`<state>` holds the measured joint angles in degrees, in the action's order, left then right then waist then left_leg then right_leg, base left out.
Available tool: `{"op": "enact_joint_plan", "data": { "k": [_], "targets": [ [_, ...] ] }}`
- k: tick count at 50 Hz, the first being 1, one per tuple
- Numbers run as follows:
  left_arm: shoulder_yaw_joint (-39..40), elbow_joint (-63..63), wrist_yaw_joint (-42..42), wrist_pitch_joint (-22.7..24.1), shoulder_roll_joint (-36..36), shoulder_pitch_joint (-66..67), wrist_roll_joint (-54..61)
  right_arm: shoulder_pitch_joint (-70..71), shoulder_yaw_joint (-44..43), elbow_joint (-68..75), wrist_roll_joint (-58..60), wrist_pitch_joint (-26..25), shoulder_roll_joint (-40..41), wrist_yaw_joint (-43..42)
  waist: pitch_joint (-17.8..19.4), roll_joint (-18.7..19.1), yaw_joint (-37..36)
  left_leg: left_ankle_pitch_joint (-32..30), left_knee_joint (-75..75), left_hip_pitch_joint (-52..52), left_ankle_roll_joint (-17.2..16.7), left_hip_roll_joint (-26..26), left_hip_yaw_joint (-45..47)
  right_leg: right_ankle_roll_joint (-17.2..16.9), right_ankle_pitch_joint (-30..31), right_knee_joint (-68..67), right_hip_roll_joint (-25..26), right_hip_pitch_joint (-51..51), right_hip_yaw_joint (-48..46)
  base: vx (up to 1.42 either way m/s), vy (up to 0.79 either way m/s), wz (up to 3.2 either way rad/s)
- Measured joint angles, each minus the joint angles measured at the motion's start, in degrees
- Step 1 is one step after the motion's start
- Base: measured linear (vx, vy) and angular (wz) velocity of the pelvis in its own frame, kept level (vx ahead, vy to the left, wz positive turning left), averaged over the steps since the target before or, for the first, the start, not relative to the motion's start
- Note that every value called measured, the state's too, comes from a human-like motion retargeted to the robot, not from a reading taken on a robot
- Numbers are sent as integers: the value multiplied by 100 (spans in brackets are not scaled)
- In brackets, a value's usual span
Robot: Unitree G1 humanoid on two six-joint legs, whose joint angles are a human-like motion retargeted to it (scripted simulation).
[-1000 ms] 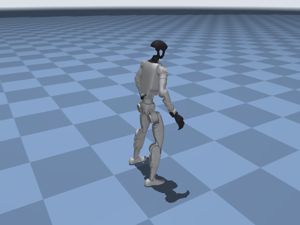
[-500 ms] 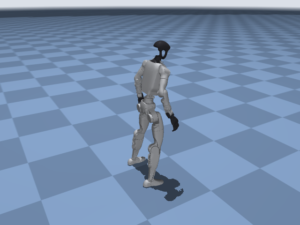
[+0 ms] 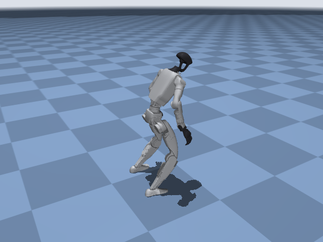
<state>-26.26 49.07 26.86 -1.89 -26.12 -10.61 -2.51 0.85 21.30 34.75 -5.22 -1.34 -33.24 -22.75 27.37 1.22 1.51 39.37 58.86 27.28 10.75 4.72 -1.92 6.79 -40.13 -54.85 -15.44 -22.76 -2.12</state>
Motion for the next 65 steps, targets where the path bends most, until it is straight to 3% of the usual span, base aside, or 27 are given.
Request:
{"op": "enact_joint_plan", "data": {
  "k": [3, 5, 7, 8, 10, 15, 18, 20, 22, 23, 25, 27, 30, 32, 35, 37, 39, 42, 49, 55, 65],
  "targets": [
    [430, -1216, -223, 234, -332, 1421, -362, -1489, -904, -1868, -347, 328, -448, 357, -1081, -81, -24, -1184, -1607, -1124, -41, -26, 242, -184, 1362, 1372, -82, 1015, -386, 108, 0, 4],
    [958, -1797, -787, 328, -444, 2368, -848, -2340, -1399, -2506, -458, 412, -609, 937, -1786, -120, -151, -2928, -2686, -1750, -119, -67, 361, -98, 3121, 2156, -39, 1446, -446, 113, 1, -26],
    [1360, -2012, -989, 296, -240, 3053, -797, -2837, -1608, -2572, -336, 320, -616, 1293, -2165, -95, -294, -4983, -3487, -2195, -534, -89, 365, -151, 4817, 2659, 104, 1721, -355, 104, 0, -31],
    [1478, -2040, -951, 262, -105, 3294, -569, -2987, -1640, -2498, -243, 239, -571, 1362, -2255, -96, -353, -5716, -3775, -2360, -807, -115, 318, -254, 5272, 2812, 198, 1837, -272, 95, 0, -24],
    [1672, -2044, -798, 210, 197, 3637, 56, -3146, -1643, -2287, -108, 65, -543, 1365, -2231, -53, -455, -6041, -4113, -2648, -1170, -192, 275, -520, 5445, 3012, 397, 2064, -35, 85, 2, -22],
    [1834, -1611, -945, 375, 196, 3818, 678, -3029, -1617, -1563, -153, 8, -497, 1308, -2136, -181, -531, -4243, -4649, -2523, -1571, -283, 672, -1308, 4397, 3743, 488, 2054, -173, 68, 2, 2],
    [1742, -1098, -1156, 395, 33, 3666, 524, -2795, -1531, -1312, -141, 85, -592, 1313, -1992, -306, -563, -3012, -5151, -2410, -1619, -307, 1096, -1761, 3448, 4081, 545, 1724, 45, 60, 1, -12],
    [1562, -839, -1279, 403, -104, 3525, 484, -2624, -1395, -1335, -162, 122, -724, 1377, -1801, -359, -574, -2415, -5443, -2348, -1617, -379, 889, -1906, 2907, 4211, 524, 1496, 95, 56, 4, -21],
    [1341, -723, -1477, 377, -257, 3296, 339, -2347, -1164, -1497, -260, 119, -944, 1507, -1517, -296, -497, -2557, -5486, -2160, -1585, -418, 290, -1727, 3167, 4427, 455, 1411, -45, 46, 6, -7],
    [1274, -708, -1555, 359, -361, 3175, 235, -2169, -1054, -1592, -336, 135, -1070, 1536, -1321, -265, -486, -2931, -5311, -2048, -1434, -396, 98, -1362, 3354, 4195, 443, 1300, -55, 39, 5, -21],
    [1203, -632, -1565, 218, -526, 2863, 49, -1708, -825, -1636, -397, 126, -1260, 1538, -843, -211, -476, -3473, -4233, -1658, -717, -373, -38, -228, 3042, 2772, 436, 835, 40, 33, 3, -27],
    [1086, -381, -1356, 62, -554, 2519, -134, -1208, -560, -1315, -143, 34, -1235, 1352, -375, -286, -431, -2671, -2304, -1138, -295, -477, 45, 32, 2107, 1026, 265, 453, 135, 34, 4, -10],
    [794, -11, -1183, 66, -446, 2103, -486, -607, -127, -573, 488, -78, -900, 1026, -218, -209, -412, -2028, -1600, -1133, -684, -356, 98, -151, 1739, 711, 314, 617, 116, 34, 4, -15],
    [776, -92, -1389, 202, -413, 1969, -495, -421, -43, -337, 595, -28, -685, 1042, -386, -174, -420, -2396, -2477, -1489, -784, -338, 110, -210, 2149, 1488, 403, 878, 155, 26, 4, -22],
    [889, -440, -1698, 408, -436, 2089, -145, -627, -221, -476, 377, 98, -506, 1049, -906, -171, -355, -3193, -4229, -2026, -987, -325, 105, -576, 2970, 3049, 464, 1306, 87, 24, 2, 4],
    [902, -589, -1760, 518, -438, 2249, -37, -945, -432, -662, 222, 186, -482, 1140, -1308, -140, -283, -3460, -5084, -2257, -1294, -247, 182, -967, 3364, 3860, 506, 1509, -15, 24, 2, 17],
    [859, -690, -1796, 599, -459, 2369, -109, -1263, -628, -824, 44, 270, -521, 1323, -1622, -112, -261, -3513, -5589, -2413, -1546, -179, 298, -1335, 3499, 4237, 530, 1590, -111, 22, 3, 7],
    [705, -811, -1882, 580, -623, 2411, -23, -1494, -574, -880, -385, 578, -804, 1302, -1910, -58, -250, -3446, -5877, -2537, -1773, -98, 369, -1544, 3474, 4568, 592, 1741, -208, 17, 3, -1],
    [786, -578, -1569, 487, -662, 1896, -81, -1124, -297, 209, 478, 417, -810, 1045, -1838, -95, -326, -3258, -5638, -2460, -1632, -115, 351, -1524, 3245, 4551, 588, 1774, -192, 9, 3, -6],
    [909, -869, -1553, 557, -790, 2001, 280, -1427, -354, 405, 425, 419, -730, 1167, -1865, -164, -432, -3169, -5601, -2455, -1653, -140, 362, -1651, 3279, 4556, 550, 1786, -220, 12, 2, 2],
    [998, -718, -1649, 482, -802, 2262, -149, -1613, -266, 594, 569, 406, -470, 1258, -1738, -239, -477, -3077, -5555, -2414, -1604, -168, 324, -1648, 3198, 4386, 515, 1704, -239, 11, 2, 4]
  ]
}}
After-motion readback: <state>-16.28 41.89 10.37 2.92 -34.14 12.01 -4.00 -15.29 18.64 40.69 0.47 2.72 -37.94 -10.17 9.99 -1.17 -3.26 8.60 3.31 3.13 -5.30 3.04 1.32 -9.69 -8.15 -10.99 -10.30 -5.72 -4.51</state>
